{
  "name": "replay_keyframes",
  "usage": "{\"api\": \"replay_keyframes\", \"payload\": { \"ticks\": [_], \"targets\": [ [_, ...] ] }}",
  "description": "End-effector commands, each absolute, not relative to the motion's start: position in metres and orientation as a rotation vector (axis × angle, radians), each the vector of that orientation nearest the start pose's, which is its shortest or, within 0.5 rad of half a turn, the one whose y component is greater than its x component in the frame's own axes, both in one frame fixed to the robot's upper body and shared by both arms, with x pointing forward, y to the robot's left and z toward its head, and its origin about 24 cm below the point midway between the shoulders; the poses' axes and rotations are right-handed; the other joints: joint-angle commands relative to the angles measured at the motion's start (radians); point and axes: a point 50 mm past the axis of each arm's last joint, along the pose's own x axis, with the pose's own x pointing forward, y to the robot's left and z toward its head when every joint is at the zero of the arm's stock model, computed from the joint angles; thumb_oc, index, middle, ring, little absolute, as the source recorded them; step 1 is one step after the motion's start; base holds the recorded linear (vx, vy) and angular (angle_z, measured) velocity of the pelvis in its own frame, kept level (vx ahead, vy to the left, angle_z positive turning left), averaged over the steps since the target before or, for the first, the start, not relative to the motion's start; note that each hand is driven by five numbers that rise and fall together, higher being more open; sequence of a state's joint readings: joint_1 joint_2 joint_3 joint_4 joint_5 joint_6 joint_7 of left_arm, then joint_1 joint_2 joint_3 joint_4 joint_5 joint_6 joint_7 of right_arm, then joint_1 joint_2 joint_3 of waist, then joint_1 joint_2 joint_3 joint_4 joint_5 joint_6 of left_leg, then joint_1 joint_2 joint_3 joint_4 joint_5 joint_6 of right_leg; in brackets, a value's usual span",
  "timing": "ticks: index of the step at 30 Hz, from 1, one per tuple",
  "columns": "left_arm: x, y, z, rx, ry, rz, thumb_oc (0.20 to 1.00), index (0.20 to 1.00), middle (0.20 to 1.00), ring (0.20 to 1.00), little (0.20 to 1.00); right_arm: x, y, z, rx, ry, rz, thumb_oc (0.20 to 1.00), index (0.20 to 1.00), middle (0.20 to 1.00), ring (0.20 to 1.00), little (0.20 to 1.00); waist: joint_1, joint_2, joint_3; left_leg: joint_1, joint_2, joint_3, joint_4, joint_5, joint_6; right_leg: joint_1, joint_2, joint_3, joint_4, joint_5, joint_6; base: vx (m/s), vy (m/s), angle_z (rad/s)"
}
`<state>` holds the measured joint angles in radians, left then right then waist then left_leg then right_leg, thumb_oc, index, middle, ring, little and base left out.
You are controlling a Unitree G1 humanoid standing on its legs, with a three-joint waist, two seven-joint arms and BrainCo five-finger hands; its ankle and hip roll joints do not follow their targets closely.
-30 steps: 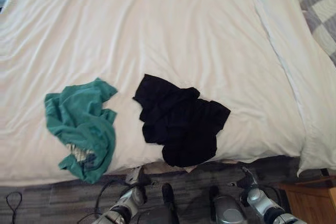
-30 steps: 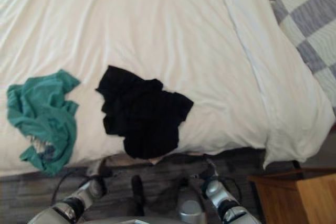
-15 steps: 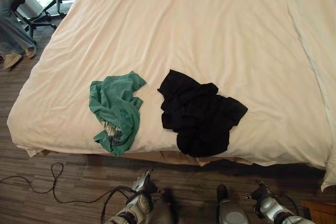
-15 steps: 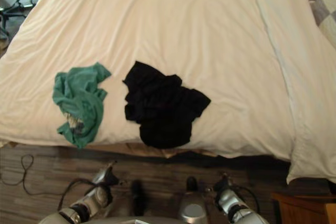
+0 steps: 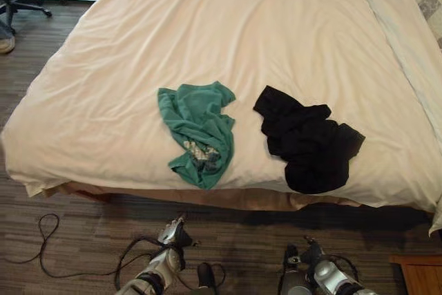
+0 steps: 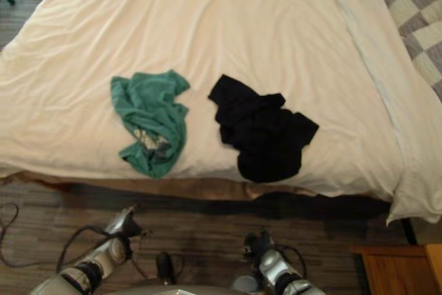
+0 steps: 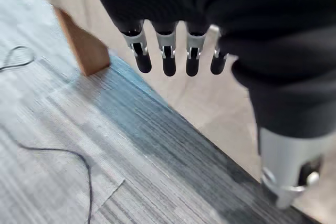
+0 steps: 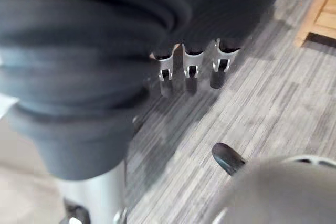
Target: Tidy up the quilt and then pick up the clothes from the bed and put them into the laundry hamper.
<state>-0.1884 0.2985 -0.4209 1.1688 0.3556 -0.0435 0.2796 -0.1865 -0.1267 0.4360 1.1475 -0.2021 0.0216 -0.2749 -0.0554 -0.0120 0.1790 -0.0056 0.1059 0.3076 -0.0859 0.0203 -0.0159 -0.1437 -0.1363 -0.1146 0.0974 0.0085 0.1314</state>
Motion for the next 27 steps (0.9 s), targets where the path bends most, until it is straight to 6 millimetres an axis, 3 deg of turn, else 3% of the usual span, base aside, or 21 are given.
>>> {"api": "replay_keyframes", "payload": {
  "ticks": [1, 4, 6, 8, 9, 11, 12, 13, 14, 17, 19, 21, 27],
  "targets": [
    [0.190, 0.224, -0.124, 0.966, 0.786, -0.136, 1.000, 1.000, 1.000, 1.000, 1.000, 0.192, -0.177, -0.131, -0.801, 0.817, 0.168, 1.000, 1.000, 1.000, 1.000, 1.000, -0.002, -0.004, 0.035, 0.041, 0.014, -0.022, -0.001, -0.070, -0.081, 0.068, -0.006, 0.061, -0.072, -0.051, 0.022, 0.02, -0.013, 0.36],
    [0.183, 0.241, -0.123, 0.916, 0.827, -0.011, 1.000, 1.000, 1.000, 1.000, 1.000, 0.192, -0.190, -0.130, -0.770, 0.835, 0.086, 1.000, 1.000, 1.000, 1.000, 1.000, 0.000, -0.007, 0.025, 0.052, 0.017, -0.014, -0.001, -0.070, -0.083, 0.087, -0.011, 0.078, -0.135, -0.027, 0.025, 0.05, -0.056, 0.13],
    [0.179, 0.263, -0.116, 0.773, 0.810, 0.217, 1.000, 1.000, 1.000, 1.000, 1.000, 0.184, -0.221, -0.127, -0.690, 0.866, -0.104, 1.000, 1.000, 1.000, 1.000, 1.000, -0.007, -0.008, 0.009, 0.086, 0.019, 0.015, -0.001, -0.069, -0.091, 0.129, -0.022, 0.067, -0.180, -0.014, 0.031, 0.09, -0.033, -0.21],
    [0.180, 0.272, -0.110, 0.741, 0.782, 0.292, 1.000, 1.000, 1.000, 1.000, 1.000, 0.183, -0.232, -0.123, -0.668, 0.853, -0.166, 1.000, 1.000, 1.000, 1.000, 1.000, -0.013, -0.009, 0.003, 0.092, 0.022, 0.024, -0.001, -0.066, -0.094, 0.130, -0.021, 0.071, -0.185, -0.013, 0.032, 0.04, -0.004, -0.22],
    [0.182, 0.284, -0.101, 0.711, 0.743, 0.372, 1.000, 1.000, 1.000, 1.000, 1.000, 0.184, -0.248, -0.115, -0.647, 0.815, -0.249, 1.000, 1.000, 1.000, 1.000, 1.000, -0.026, -0.008, 0.005, 0.103, 0.025, 0.033, -0.001, -0.067, -0.097, 0.138, -0.022, 0.074, -0.185, -0.017, 0.035, 0.07, 0.015, -0.20],
    [0.196, 0.309, -0.067, 0.722, 0.553, 0.481, 1.000, 1.000, 1.000, 1.000, 1.000, 0.183, -0.289, -0.079, -0.682, 0.628, -0.407, 1.000, 1.000, 1.000, 1.000, 1.000, -0.062, -0.003, 0.001, 0.129, 0.031, 0.057, -0.001, -0.070, -0.105, 0.153, -0.028, 0.078, -0.185, -0.022, 0.046, 0.06, 0.024, -0.35],
    [0.196, 0.309, -0.067, 0.723, 0.554, 0.481, 1.000, 1.000, 1.000, 1.000, 1.000, 0.183, -0.289, -0.079, -0.682, 0.629, -0.406, 1.000, 1.000, 1.000, 1.000, 1.000, -0.061, -0.003, -0.001, 0.127, 0.031, 0.059, -0.001, -0.068, -0.105, 0.150, -0.027, 0.080, -0.185, -0.020, 0.045, 0.04, 0.025, -0.39],
    [0.213, 0.317, -0.038, 0.753, 0.397, 0.501, 1.000, 1.000, 1.000, 1.000, 1.000, 0.184, -0.309, -0.054, -0.781, 0.516, -0.451, 1.000, 1.000, 1.000, 1.000, 1.000, -0.080, 0.001, 0.000, 0.137, 0.032, 0.064, -0.001, -0.073, -0.106, 0.158, -0.031, 0.080, -0.183, -0.023, 0.050, 0.01, 0.011, -0.29],
    [0.212, 0.317, -0.038, 0.754, 0.398, 0.501, 1.000, 1.000, 1.000, 1.000, 1.000, 0.183, -0.309, -0.054, -0.781, 0.517, -0.451, 1.000, 1.000, 1.000, 1.000, 1.000, -0.079, 0.001, -0.002, 0.135, 0.032, 0.065, -0.001, -0.070, -0.106, 0.155, -0.030, 0.081, -0.184, -0.020, 0.049, 0.04, 0.028, -0.23],
    [0.238, 0.319, 0.017, 0.780, 0.118, 0.516, 1.000, 1.000, 1.000, 1.000, 1.000, 0.191, -0.333, -0.009, -0.943, 0.330, -0.512, 1.000, 1.000, 1.000, 1.000, 1.000, -0.098, 0.008, -0.004, 0.148, 0.035, 0.070, -0.001, -0.081, -0.106, 0.163, -0.034, 0.083, -0.182, -0.027, 0.055, 0.03, 0.015, -0.08],
    [0.249, 0.319, 0.045, 0.791, -0.008, 0.524, 1.000, 1.000, 1.000, 1.000, 1.000, 0.200, -0.339, 0.013, -1.036, 0.238, -0.517, 1.000, 1.000, 1.000, 1.000, 1.000, -0.103, 0.009, -0.005, 0.152, 0.036, 0.075, -0.001, -0.084, -0.106, 0.161, -0.036, 0.085, -0.180, -0.026, 0.056, 0.02, 0.001, -0.14],
    [0.267, 0.310, 0.084, 0.783, -0.194, 0.512, 1.000, 1.000, 1.000, 1.000, 1.000, 0.218, -0.341, 0.048, -1.183, 0.089, -0.518, 1.000, 1.000, 1.000, 1.000, 1.000, -0.108, 0.010, -0.003, 0.154, 0.035, 0.077, -0.001, -0.087, -0.105, 0.154, -0.037, 0.092, -0.179, -0.019, 0.061, 0.00, 0.000, -0.20],
    [0.288, 0.286, 0.105, 0.784, -0.292, 0.420, 1.000, 1.000, 1.000, 1.000, 1.000, 0.248, -0.329, 0.083, -1.256, -0.073, -0.490, 1.000, 1.000, 1.000, 1.000, 1.000, -0.104, 0.011, 0.011, 0.144, 0.036, 0.080, -0.001, -0.082, -0.104, 0.131, -0.037, 0.103, -0.176, -0.009, 0.063, -0.02, -0.008, -0.07]
  ]
}}
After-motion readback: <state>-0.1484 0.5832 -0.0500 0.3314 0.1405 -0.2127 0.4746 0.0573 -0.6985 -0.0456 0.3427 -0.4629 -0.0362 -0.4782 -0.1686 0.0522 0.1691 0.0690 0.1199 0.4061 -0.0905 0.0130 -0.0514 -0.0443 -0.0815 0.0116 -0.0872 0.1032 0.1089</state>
